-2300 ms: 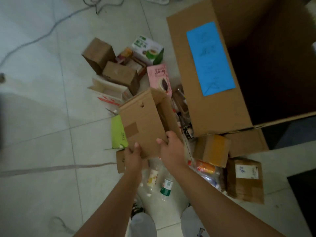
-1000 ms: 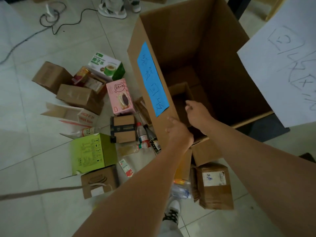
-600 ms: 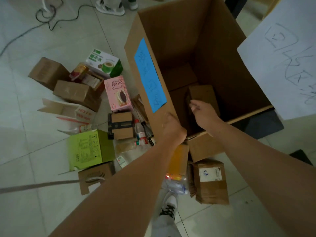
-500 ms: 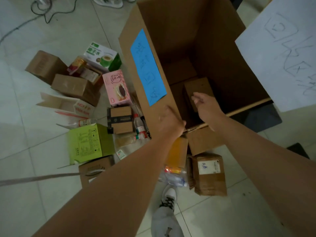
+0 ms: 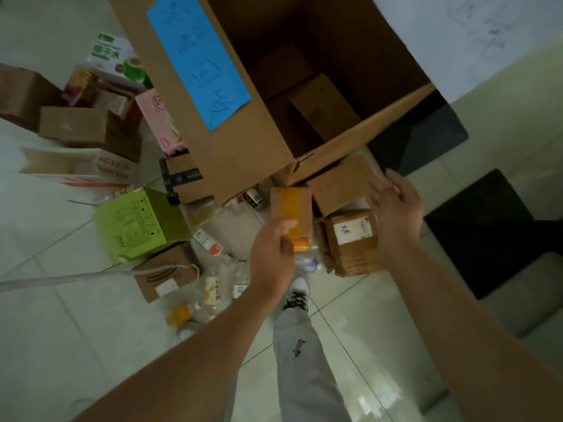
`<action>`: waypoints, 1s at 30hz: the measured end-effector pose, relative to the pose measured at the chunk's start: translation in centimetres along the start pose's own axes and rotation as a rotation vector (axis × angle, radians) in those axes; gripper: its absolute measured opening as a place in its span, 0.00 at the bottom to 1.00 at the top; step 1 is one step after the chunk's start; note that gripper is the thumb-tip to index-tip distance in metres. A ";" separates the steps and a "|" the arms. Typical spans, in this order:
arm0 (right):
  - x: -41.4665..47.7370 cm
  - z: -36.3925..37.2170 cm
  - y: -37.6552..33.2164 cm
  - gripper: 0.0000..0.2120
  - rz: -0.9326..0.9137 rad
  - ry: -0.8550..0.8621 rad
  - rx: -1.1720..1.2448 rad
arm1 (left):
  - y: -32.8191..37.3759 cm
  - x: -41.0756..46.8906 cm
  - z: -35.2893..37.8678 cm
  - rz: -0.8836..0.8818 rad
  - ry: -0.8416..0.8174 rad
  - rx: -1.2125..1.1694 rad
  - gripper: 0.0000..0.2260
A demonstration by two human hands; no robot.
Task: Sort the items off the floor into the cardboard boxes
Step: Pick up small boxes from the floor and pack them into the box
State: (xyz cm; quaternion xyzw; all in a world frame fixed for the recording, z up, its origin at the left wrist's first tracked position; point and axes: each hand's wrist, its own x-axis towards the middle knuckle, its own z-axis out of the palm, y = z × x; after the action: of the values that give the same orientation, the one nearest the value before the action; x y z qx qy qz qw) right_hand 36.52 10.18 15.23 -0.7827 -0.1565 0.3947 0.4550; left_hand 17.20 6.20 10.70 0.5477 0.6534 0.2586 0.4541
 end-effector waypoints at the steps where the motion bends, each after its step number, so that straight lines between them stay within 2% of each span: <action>1: -0.4 -0.8 2.0 0.10 0.066 0.035 0.006 | -0.8 -1.0 0.7 -0.093 -0.067 0.001 0.18; 5: -0.1 -1.4 10.3 0.08 0.341 -0.004 -0.154 | -4.3 -0.4 3.2 -0.499 -0.214 0.058 0.15; 8: 1.4 0.3 14.4 0.09 0.465 -0.189 -0.390 | -6.8 2.9 5.1 -0.697 -0.259 0.012 0.13; 10: 2.6 1.6 16.0 0.11 0.493 -0.269 -0.466 | -8.4 5.6 6.1 -0.706 -0.145 -0.022 0.14; 12: 4.5 2.8 17.4 0.15 0.492 -0.281 -0.491 | -10.2 8.2 7.0 -0.699 -0.044 -0.030 0.17; 14: 6.7 4.3 18.7 0.17 0.443 -0.285 -0.520 | -12.0 10.6 7.8 -0.695 -0.031 -0.016 0.19; 16: 8.7 5.8 19.6 0.14 0.367 -0.290 -0.509 | -13.7 12.3 8.6 -0.700 -0.032 -0.042 0.20; 19: 11.5 8.3 21.5 0.17 0.261 -0.346 -0.477 | -16.1 14.5 9.5 -0.708 -0.074 -0.047 0.21; 24: 14.1 11.8 23.3 0.24 0.329 -0.370 -0.423 | -18.4 16.5 11.1 -0.770 -0.184 -0.196 0.21; 27: 14.1 13.4 23.9 0.28 0.329 -0.427 -0.409 | -18.2 16.3 11.0 -0.796 -0.265 -0.320 0.24; 30: 12.4 13.1 23.7 0.29 0.300 -0.404 -0.424 | -17.3 14.7 10.1 -0.799 -0.310 -0.363 0.26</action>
State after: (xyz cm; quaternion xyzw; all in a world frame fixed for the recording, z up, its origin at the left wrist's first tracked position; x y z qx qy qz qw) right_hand 31.78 12.70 -14.04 -0.7801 -0.2054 0.5633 0.1786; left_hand 17.88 13.97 -12.90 0.1970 0.6819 0.0888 0.6988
